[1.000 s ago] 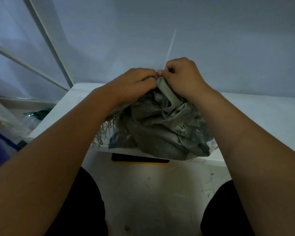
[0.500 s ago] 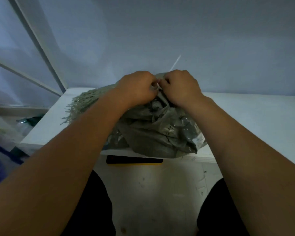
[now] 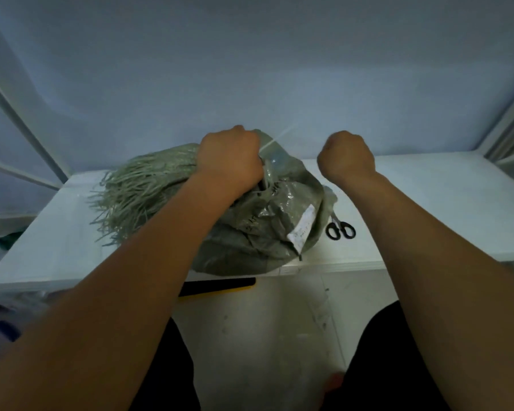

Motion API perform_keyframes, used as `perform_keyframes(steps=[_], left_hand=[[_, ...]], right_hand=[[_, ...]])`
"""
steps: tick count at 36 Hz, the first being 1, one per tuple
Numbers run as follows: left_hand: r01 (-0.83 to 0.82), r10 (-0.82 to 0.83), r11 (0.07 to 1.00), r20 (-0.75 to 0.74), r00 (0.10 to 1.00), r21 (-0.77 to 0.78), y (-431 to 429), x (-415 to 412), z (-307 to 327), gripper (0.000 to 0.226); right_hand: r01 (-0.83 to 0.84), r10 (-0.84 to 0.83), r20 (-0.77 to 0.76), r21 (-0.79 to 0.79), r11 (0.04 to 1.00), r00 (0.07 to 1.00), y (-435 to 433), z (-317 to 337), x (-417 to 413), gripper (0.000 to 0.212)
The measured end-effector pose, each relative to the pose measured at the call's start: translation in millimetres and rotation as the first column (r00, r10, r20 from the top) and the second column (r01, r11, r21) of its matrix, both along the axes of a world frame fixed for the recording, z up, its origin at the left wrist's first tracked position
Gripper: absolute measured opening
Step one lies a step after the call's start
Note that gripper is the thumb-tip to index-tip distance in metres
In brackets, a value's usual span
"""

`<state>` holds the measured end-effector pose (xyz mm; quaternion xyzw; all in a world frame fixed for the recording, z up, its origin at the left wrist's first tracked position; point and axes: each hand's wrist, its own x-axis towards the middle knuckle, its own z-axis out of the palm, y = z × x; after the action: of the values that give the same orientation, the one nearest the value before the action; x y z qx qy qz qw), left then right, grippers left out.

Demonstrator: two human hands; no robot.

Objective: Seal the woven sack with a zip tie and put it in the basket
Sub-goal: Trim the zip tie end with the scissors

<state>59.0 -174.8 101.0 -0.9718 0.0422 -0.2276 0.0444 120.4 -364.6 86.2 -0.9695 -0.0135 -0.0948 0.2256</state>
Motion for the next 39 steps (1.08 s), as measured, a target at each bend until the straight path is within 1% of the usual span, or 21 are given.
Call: perform_keyframes(steps=[3,7,11,14,16,18,20,23,30,36,39], left_hand=[[-0.001,0.0,1.0,0.018,1.0,0.023,-15.7,2.8,-4.5,0.014],[0.043,-0.043,0.998,0.0,0.999,0.045,-38.8,4.4,-9.2,0.012],[0.088,-0.087,0.995,-0.025,0.996,0.05,-62.0,6.4,-16.9,0.015],[0.082,-0.079,0.994,-0.047,0.996,0.069,-75.9,10.2,-23.2,0.007],[0.062,-0.055,0.993,-0.071,0.996,0.103,-83.4,13.2,-25.5,0.004],[0.052,-0.041,0.991,-0.095,0.995,0.123,-89.8,16.9,-28.0,0.011],[0.049,-0.035,0.989,-0.102,0.994,0.14,-94.8,19.7,-31.2,0.017],[0.055,-0.039,0.985,-0.102,0.994,0.162,-100.0,23.4,-33.8,0.015],[0.089,-0.075,0.983,-0.093,0.993,0.158,-104.6,27.3,-38.0,0.01],[0.101,-0.09,0.983,-0.077,0.993,0.153,-107.9,29.9,-40.4,0.031],[0.114,-0.104,0.982,-0.072,0.992,0.151,-109.0,30.2,-41.2,0.033]], right_hand=[[0.071,-0.073,-0.116,-0.024,0.997,0.991,-25.1,-12.4,3.9,0.021],[0.046,-0.072,-0.229,-0.119,0.992,0.971,-41.3,-29.3,1.6,0.026],[-0.008,-0.045,-0.26,-0.201,0.98,0.964,-44.7,-39.3,0.7,0.023],[-0.048,-0.02,-0.271,-0.242,0.969,0.962,-41.1,-43.2,2.2,0.016],[-0.068,-0.006,-0.275,-0.259,0.963,0.961,-38.9,-45.8,3.7,0.016],[-0.08,0.0,-0.282,-0.274,0.958,0.959,-37.4,-47.7,6.1,0.017],[-0.082,-0.004,-0.297,-0.28,0.956,0.955,-36.2,-49.2,9.0,0.02],[-0.078,-0.016,-0.32,-0.279,0.957,0.947,-35.5,-51.5,13.0,0.027],[-0.088,-0.027,-0.388,-0.276,0.957,0.921,-39.0,-56.1,16.6,0.025],[-0.139,-0.03,-0.452,-0.336,0.931,0.891,-41.3,-65.0,16.7,0.022],[-0.197,-0.023,-0.5,-0.381,0.903,0.865,-42.0,-66.2,12.6,0.019]])
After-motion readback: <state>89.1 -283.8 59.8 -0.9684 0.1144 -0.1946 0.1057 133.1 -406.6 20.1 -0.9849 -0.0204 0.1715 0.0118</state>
